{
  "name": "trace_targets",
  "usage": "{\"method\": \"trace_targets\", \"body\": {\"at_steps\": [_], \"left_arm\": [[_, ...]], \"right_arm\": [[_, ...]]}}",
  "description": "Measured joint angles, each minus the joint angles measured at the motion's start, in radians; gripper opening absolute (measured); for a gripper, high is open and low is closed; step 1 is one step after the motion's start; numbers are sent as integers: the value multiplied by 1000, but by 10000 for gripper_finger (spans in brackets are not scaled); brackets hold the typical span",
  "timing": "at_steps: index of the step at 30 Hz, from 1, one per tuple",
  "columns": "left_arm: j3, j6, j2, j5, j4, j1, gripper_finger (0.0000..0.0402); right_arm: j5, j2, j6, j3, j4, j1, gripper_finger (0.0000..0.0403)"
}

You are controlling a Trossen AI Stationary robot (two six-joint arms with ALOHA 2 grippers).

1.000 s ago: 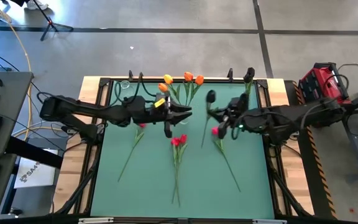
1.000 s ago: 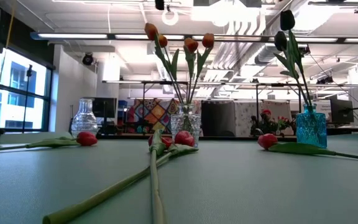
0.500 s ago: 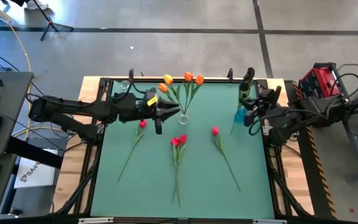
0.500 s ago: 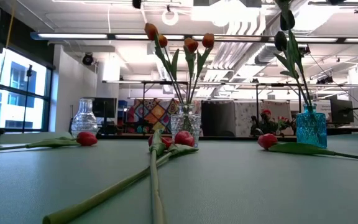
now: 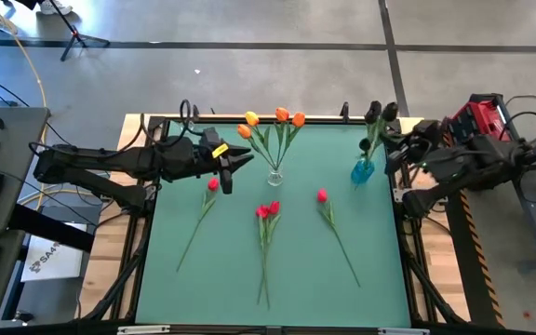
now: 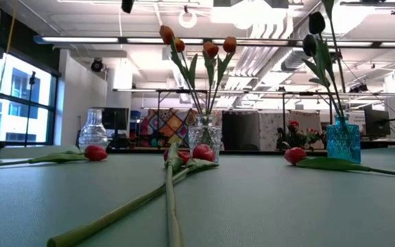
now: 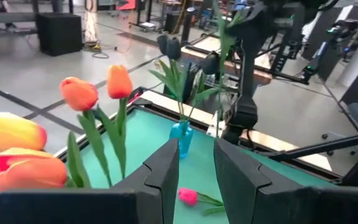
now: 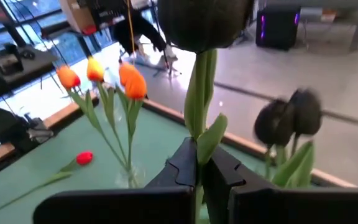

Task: Sort flowers into vase by color
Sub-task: Put the black tulip into the blue vase

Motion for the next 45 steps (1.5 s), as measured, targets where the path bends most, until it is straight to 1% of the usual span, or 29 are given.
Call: {"method": "trace_targets", "body": {"at_steps": [3,5,8,10,13,15,18,25,30,33,35,37,41,45], "left_arm": [[0,-3,0,-3,-20,0,89],[0,-22,1,-7,-35,0,89],[0,-48,1,-19,-72,-2,89],[0,-59,1,-21,-90,-2,89],[0,-81,1,-34,-112,-2,89],[0,-97,1,-45,-147,-2,89],[0,-128,1,-59,-205,-2,89],[0,-160,1,-66,-276,-2,89],[0,-169,1,-67,-278,-2,89],[-1,-186,1,-71,-306,-2,89],[-26,-214,-1,-84,-303,-2,89],[-79,-260,-19,-93,-297,-8,89],[-204,-344,-66,-93,-199,-27,89],[-284,-415,-113,-91,-161,-50,89]], "right_arm": [[28,-6,-70,51,-9,-1,0],[39,-10,-98,80,-53,-6,0],[59,-11,-98,99,-129,-28,0],[78,-10,-68,98,-187,-44,0],[153,-9,-10,53,-245,-68,0],[215,-11,27,11,-257,-76,0],[268,-16,72,-41,-254,-81,0],[262,-16,165,-120,-247,-81,0],[276,-17,129,-123,-199,-81,0],[281,-18,115,-123,-183,-81,0],[279,-14,118,-123,-183,-81,0],[289,-4,114,-123,-183,-81,0],[301,25,117,-124,-184,-81,0],[310,39,153,-163,-154,-81,0]]}}
